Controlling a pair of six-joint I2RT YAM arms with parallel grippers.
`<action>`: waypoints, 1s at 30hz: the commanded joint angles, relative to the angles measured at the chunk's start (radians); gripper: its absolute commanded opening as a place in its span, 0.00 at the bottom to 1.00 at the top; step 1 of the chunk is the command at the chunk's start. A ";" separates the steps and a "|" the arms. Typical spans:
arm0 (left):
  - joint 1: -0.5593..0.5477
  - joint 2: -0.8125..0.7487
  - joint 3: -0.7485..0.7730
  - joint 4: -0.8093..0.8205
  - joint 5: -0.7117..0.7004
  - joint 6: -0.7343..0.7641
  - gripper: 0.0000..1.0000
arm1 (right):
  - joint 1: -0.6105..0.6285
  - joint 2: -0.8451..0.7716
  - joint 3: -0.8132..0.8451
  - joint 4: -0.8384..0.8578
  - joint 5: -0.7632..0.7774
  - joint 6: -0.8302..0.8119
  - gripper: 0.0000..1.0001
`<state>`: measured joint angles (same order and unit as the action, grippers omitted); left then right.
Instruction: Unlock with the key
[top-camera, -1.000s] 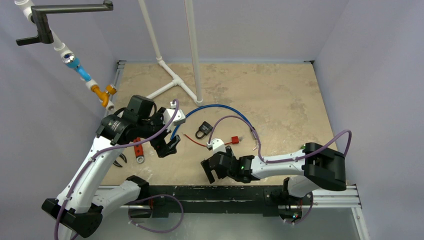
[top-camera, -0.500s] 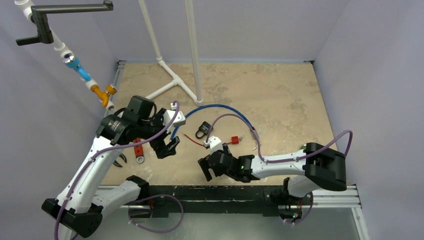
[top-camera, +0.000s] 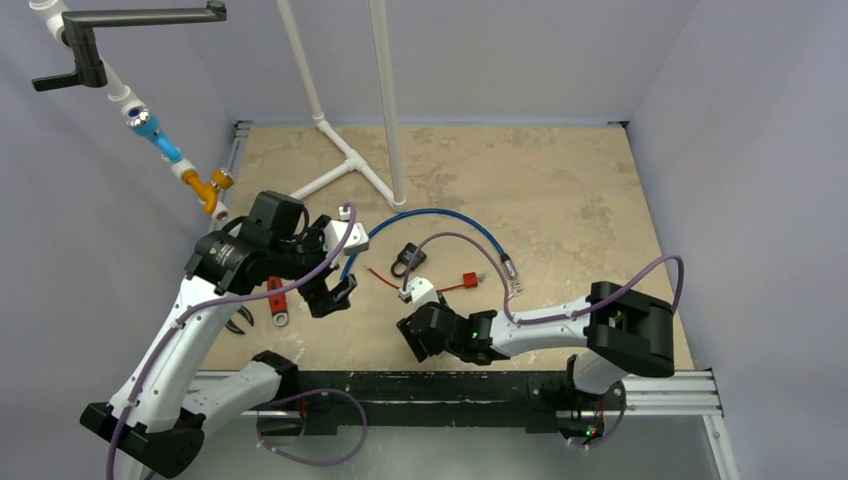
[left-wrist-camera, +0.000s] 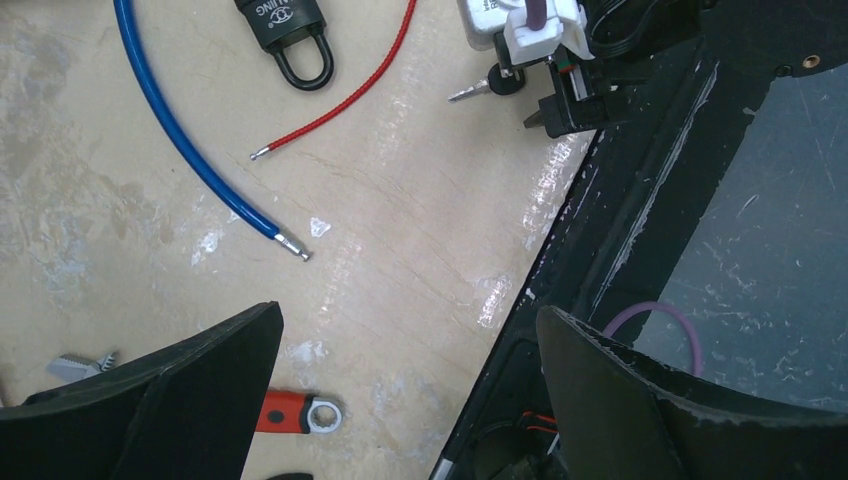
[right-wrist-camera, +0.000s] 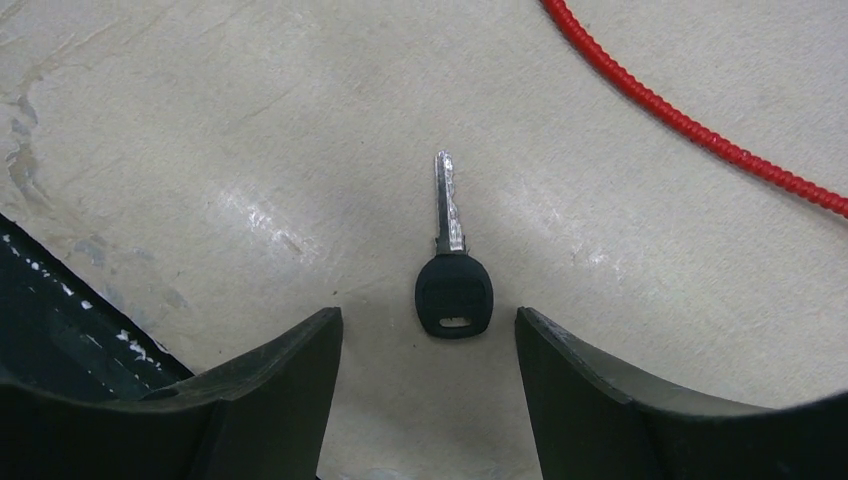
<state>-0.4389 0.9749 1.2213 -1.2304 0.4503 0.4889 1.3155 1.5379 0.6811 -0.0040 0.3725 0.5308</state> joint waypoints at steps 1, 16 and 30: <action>0.005 -0.020 0.040 -0.001 0.017 0.015 1.00 | 0.005 0.040 0.036 0.025 -0.027 -0.014 0.61; 0.005 -0.035 0.033 0.005 0.033 0.016 1.00 | 0.004 -0.019 0.018 -0.041 0.015 -0.010 0.05; 0.016 -0.038 0.060 -0.073 -0.019 0.154 1.00 | -0.016 -0.205 0.101 -0.091 0.062 -0.153 0.23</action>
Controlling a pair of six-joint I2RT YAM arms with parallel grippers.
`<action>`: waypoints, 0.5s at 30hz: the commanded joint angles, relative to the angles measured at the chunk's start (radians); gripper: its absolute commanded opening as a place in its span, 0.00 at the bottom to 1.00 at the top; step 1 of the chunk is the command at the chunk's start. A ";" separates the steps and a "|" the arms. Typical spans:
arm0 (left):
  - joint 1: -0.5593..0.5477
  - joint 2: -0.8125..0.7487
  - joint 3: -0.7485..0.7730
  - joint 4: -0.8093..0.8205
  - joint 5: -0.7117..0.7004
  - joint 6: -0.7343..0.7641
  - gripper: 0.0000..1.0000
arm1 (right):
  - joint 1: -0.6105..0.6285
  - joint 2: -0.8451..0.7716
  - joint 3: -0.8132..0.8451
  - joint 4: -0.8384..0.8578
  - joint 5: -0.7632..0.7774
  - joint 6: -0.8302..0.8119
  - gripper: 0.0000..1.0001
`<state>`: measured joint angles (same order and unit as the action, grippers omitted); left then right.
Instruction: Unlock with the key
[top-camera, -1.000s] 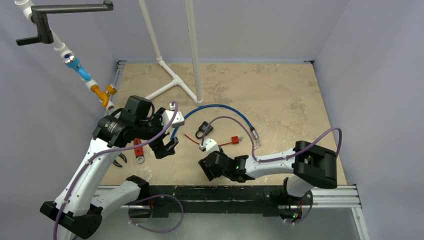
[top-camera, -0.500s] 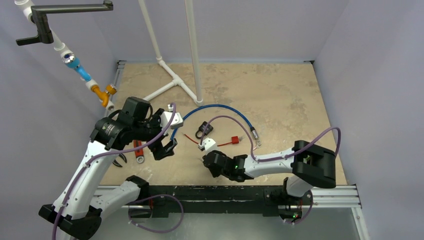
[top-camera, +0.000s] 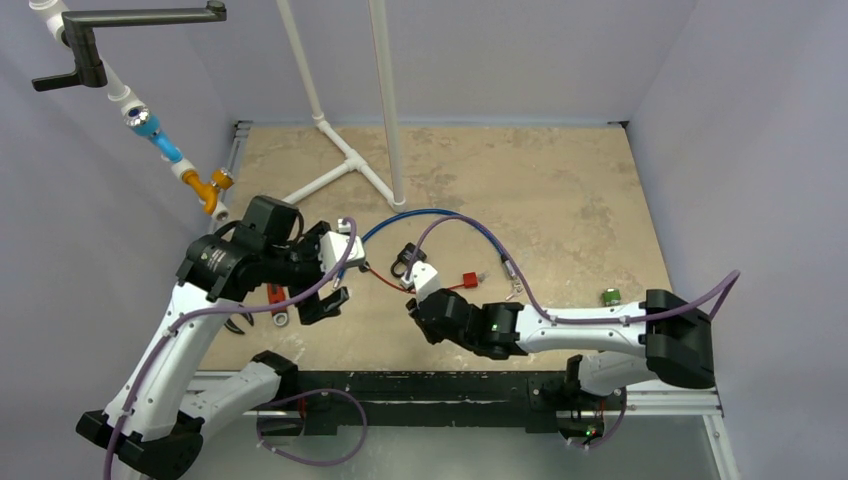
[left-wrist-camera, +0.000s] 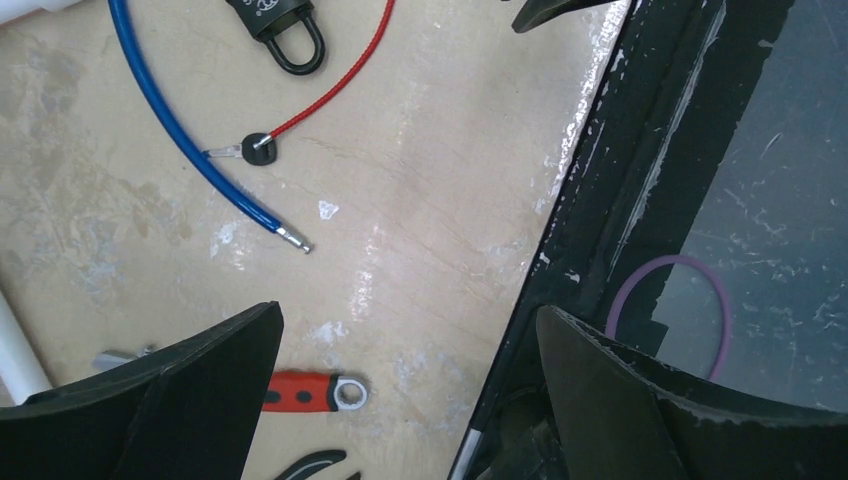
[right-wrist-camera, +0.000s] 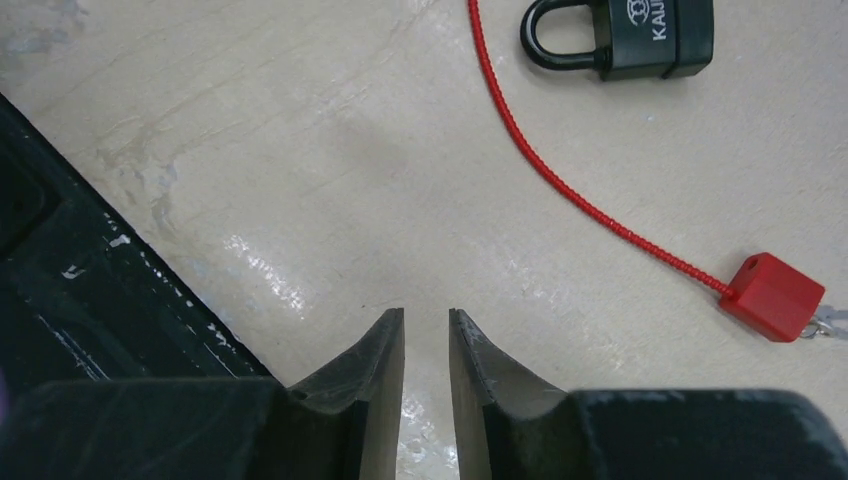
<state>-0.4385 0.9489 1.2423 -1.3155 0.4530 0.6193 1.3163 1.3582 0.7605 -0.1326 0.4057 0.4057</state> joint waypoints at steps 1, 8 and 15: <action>0.019 -0.013 0.017 0.053 -0.021 -0.012 1.00 | -0.036 -0.024 0.031 0.040 0.016 -0.011 0.25; 0.042 0.211 -0.094 0.288 -0.141 -0.155 0.98 | -0.146 -0.084 -0.002 0.124 -0.081 0.065 0.36; 0.160 0.334 -0.044 0.361 -0.082 -0.271 0.90 | -0.143 0.155 0.081 0.232 -0.230 0.045 0.35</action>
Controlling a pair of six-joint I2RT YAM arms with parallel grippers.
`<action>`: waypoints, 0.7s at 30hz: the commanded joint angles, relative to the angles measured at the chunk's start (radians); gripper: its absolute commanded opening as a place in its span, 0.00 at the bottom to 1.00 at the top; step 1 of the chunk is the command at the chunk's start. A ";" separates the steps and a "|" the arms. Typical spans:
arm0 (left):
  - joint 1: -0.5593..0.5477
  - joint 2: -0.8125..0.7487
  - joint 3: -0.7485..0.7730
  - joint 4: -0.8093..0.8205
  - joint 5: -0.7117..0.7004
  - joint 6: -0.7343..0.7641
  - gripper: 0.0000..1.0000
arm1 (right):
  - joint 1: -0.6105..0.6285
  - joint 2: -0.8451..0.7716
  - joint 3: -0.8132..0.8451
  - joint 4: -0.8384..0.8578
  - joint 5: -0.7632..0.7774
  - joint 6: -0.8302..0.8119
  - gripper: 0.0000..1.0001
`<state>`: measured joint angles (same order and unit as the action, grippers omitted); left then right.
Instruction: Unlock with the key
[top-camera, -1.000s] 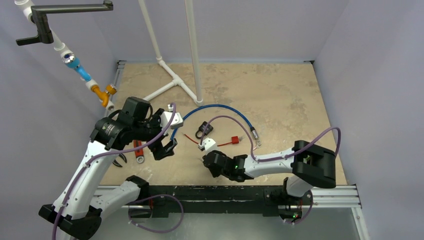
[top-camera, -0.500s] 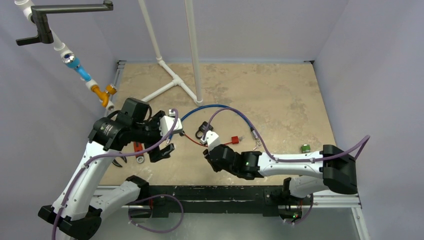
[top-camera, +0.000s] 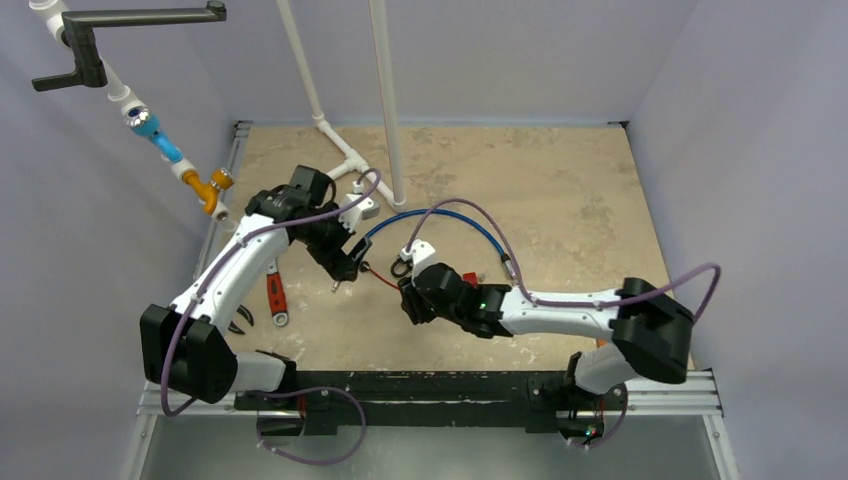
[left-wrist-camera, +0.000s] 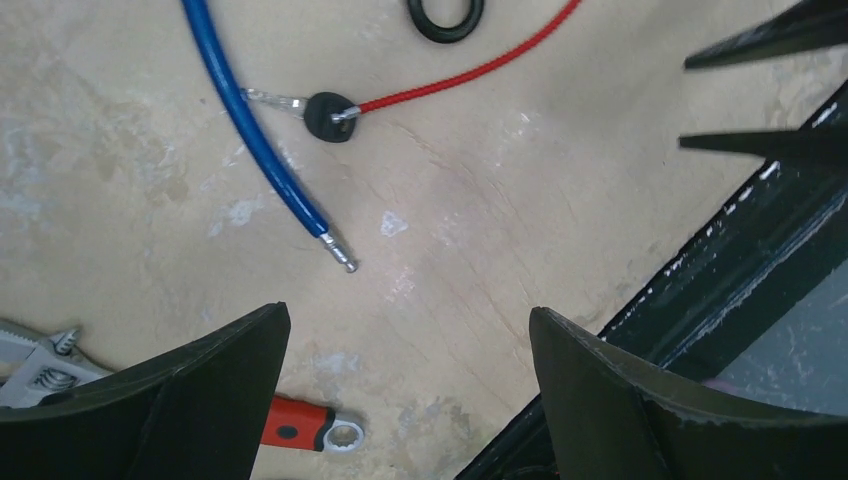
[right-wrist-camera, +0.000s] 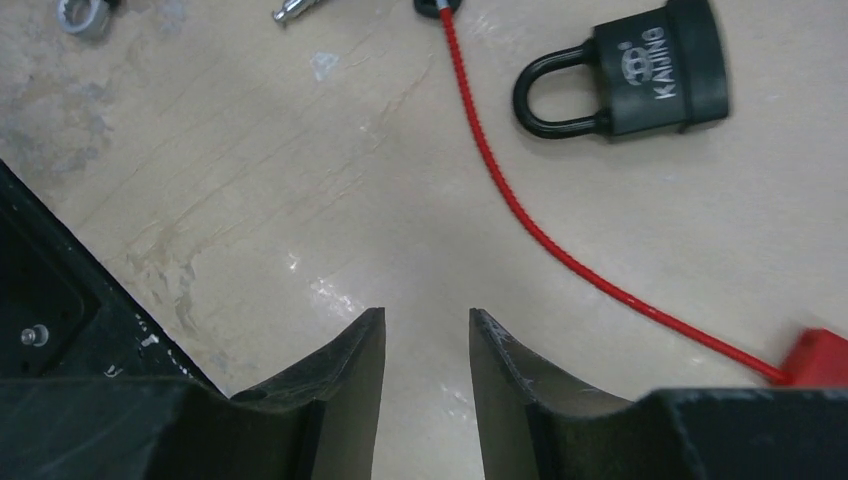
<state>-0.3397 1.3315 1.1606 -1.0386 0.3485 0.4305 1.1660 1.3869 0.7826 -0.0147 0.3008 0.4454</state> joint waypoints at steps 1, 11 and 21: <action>0.082 -0.053 0.037 0.086 0.032 -0.080 0.90 | 0.008 0.158 0.072 0.144 -0.159 0.002 0.35; 0.153 -0.058 0.069 0.017 0.032 -0.075 0.91 | -0.066 0.488 0.287 0.268 -0.343 -0.004 0.40; 0.154 -0.215 0.077 0.017 0.009 -0.081 0.94 | -0.185 0.632 0.421 0.187 -0.224 -0.004 0.58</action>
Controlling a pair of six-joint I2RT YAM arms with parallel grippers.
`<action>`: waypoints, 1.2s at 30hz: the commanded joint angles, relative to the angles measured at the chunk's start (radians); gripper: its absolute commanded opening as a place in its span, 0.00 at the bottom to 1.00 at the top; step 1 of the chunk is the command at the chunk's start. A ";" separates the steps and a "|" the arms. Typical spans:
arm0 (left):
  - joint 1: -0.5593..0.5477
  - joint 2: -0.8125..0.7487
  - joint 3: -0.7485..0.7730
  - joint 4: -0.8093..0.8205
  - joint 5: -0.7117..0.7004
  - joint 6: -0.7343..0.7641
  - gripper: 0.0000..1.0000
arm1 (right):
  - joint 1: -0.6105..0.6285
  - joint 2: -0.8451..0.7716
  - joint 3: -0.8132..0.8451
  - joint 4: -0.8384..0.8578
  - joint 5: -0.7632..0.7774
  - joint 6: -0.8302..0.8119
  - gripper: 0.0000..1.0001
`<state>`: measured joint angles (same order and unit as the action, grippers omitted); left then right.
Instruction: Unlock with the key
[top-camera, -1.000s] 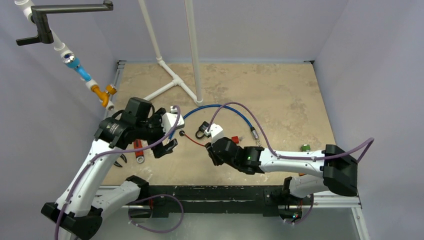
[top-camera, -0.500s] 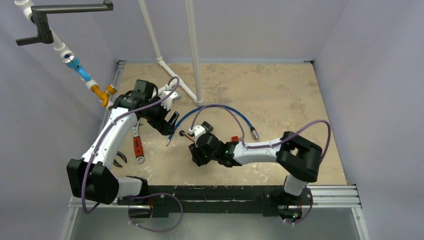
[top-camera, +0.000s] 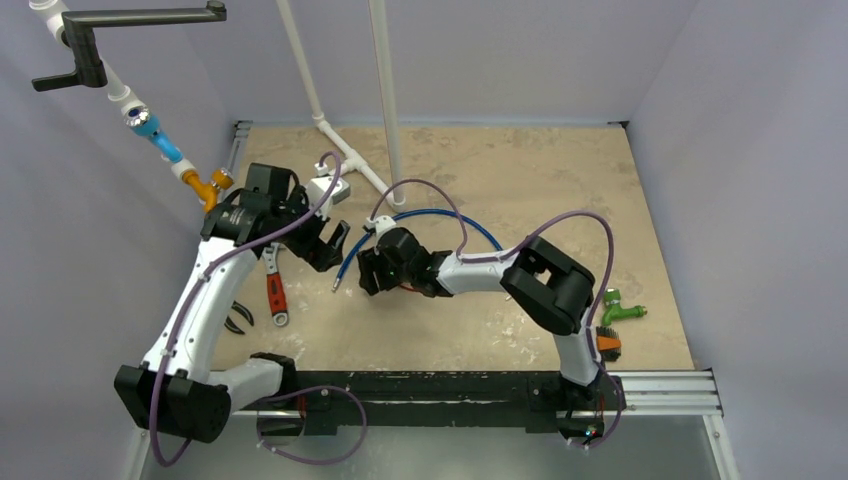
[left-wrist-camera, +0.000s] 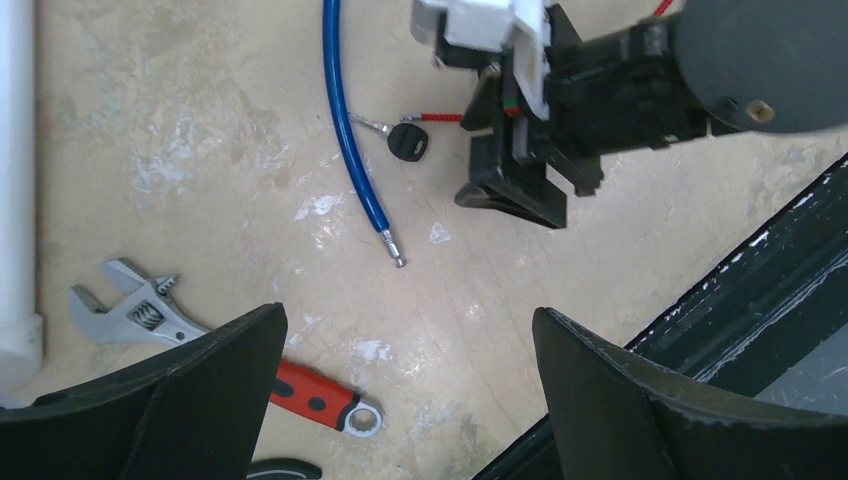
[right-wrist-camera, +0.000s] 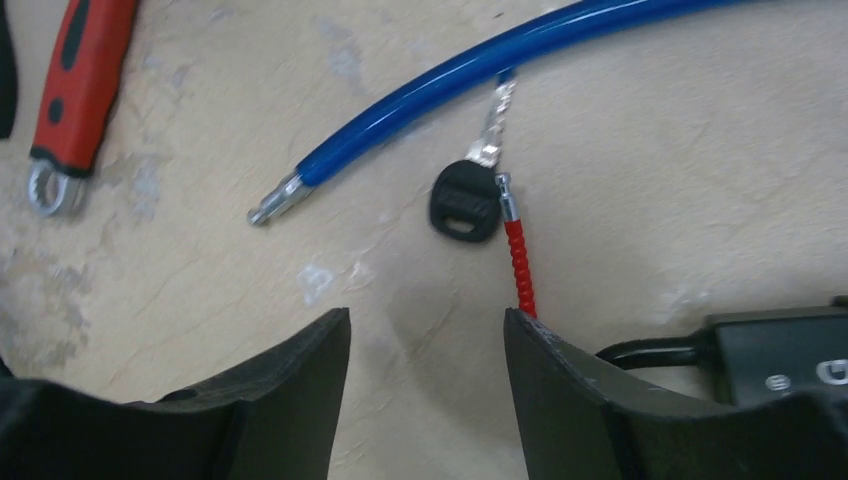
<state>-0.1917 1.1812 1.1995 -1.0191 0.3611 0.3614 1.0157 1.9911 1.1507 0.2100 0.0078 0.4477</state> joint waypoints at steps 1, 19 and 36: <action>0.006 -0.075 0.039 -0.004 -0.008 -0.009 0.95 | -0.041 0.036 0.066 -0.044 0.074 -0.010 0.60; 0.008 -0.143 0.012 0.013 -0.044 0.017 0.97 | -0.004 0.199 0.306 -0.162 0.136 -0.115 0.54; 0.009 -0.157 0.049 -0.028 -0.051 0.043 0.97 | 0.107 0.163 0.143 -0.155 0.329 -0.184 0.08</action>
<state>-0.1905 1.0492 1.2083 -1.0386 0.3157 0.3859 1.1240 2.1418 1.3437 0.1730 0.3008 0.2817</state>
